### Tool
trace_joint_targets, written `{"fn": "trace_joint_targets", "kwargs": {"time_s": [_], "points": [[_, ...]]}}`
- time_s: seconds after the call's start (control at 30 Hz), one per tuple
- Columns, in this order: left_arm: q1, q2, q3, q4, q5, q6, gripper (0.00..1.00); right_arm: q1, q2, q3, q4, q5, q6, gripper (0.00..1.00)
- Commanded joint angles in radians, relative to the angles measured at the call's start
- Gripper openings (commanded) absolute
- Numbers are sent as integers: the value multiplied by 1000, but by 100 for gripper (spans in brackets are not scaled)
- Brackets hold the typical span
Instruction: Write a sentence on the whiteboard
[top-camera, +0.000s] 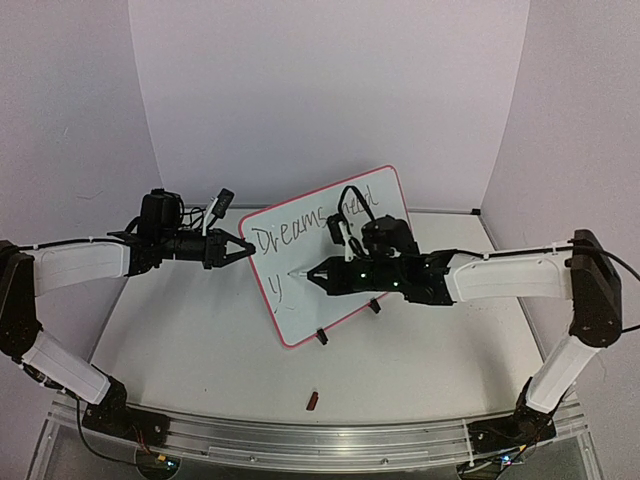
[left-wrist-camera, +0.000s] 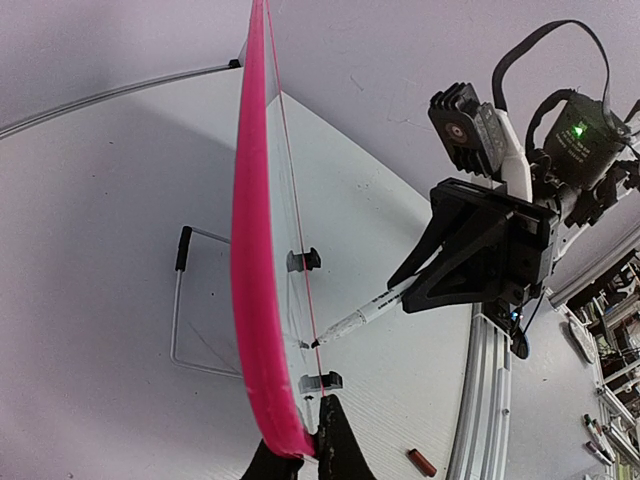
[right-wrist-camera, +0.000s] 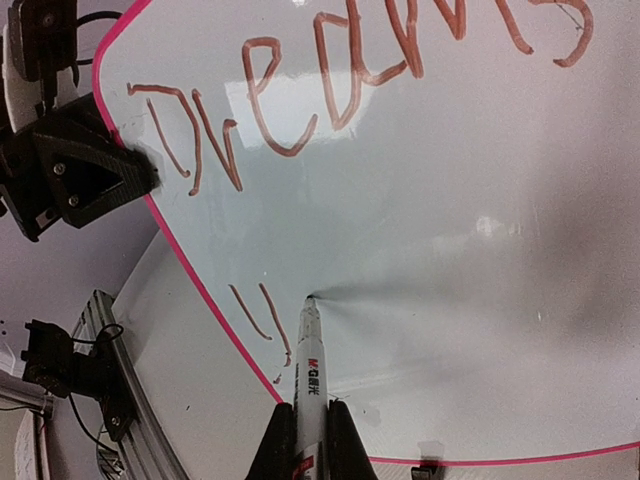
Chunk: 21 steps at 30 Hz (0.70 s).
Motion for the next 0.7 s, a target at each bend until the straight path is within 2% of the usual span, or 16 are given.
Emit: {"fn": "trace_joint_targets", "kwargs": {"time_s": [0.0, 0.33, 0.67], "points": [[-22, 9, 0, -62, -46, 121, 0, -4, 25, 49, 35, -19, -15, 0], [-22, 9, 1, -62, -46, 121, 0, -5, 26, -13, 37, -53, 19, 0], [-24, 11, 3, -61, -45, 120, 0, -4, -14, -48, 35, 6, 24, 0]]}}
